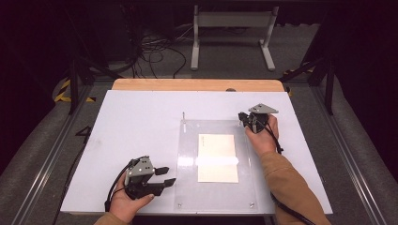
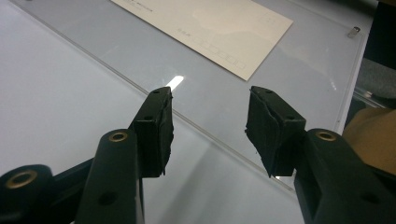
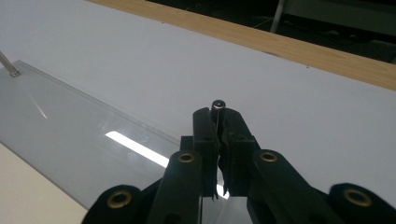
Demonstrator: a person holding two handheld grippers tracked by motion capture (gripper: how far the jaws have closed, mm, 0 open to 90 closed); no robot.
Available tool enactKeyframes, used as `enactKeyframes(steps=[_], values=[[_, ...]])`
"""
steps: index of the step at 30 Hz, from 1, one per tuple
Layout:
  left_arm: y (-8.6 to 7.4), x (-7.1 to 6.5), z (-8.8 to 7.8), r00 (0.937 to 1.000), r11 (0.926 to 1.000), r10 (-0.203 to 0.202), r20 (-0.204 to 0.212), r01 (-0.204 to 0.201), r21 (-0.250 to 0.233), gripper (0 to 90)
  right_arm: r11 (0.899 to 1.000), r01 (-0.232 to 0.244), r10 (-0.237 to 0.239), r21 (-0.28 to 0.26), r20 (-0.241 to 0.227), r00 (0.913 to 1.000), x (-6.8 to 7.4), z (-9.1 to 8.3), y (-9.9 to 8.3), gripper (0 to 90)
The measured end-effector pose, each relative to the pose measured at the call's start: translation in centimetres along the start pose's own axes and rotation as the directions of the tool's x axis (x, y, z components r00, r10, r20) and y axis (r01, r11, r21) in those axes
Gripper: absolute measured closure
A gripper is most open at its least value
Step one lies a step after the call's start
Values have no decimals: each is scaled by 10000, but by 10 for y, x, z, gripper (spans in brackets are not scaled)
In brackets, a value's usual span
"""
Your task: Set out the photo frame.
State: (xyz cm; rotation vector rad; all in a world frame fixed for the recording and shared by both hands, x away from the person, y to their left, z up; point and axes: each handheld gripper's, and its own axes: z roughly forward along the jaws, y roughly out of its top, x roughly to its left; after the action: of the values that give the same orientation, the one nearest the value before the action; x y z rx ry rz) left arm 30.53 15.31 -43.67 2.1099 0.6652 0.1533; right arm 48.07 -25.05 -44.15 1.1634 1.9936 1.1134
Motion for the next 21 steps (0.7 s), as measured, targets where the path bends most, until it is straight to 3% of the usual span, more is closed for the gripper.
enactKeyframes(steps=[3, 5, 7, 10, 11, 15, 21], values=[[0, 1, 0, 10000, 10000, -21, -2, 21, -8, 509, 9974, -712, 710, -88, -212, 9972, -6, 0, -2, 857], [1, 4, -4, 9999, 9999, 145, -60, -146, -89, 509, 9965, -810, 805, -227, -192, 9966, -6, 1, -4, 858], [1, 5, -8, 9998, 9997, -57, -183, 53, -226, 509, 9963, -782, 776, -367, -177, 9968, -6, 3, -6, 859], [0, 7, -10, 9998, 9996, 5, -177, -10, -289, 511, 9952, -860, 853, -471, -168, 9962, -6, 5, -7, 859], [-1, 6, -9, 9996, 9993, -214, -197, 207, -318, 510, 9948, -882, 877, -504, -130, 9961, -5, 5, -7, 859], [0, 7, -9, 9998, 9997, 39, -206, -44, -246, 509, 9916, -1121, 1117, -639, -92, 9937, -6, 7, -9, 859], [-1, 17, -16, 9989, 9981, -357, -291, 342, -508, 496, 9894, -1383, 1370, -450, -308, 9901, -10, 10, -6, 859]])
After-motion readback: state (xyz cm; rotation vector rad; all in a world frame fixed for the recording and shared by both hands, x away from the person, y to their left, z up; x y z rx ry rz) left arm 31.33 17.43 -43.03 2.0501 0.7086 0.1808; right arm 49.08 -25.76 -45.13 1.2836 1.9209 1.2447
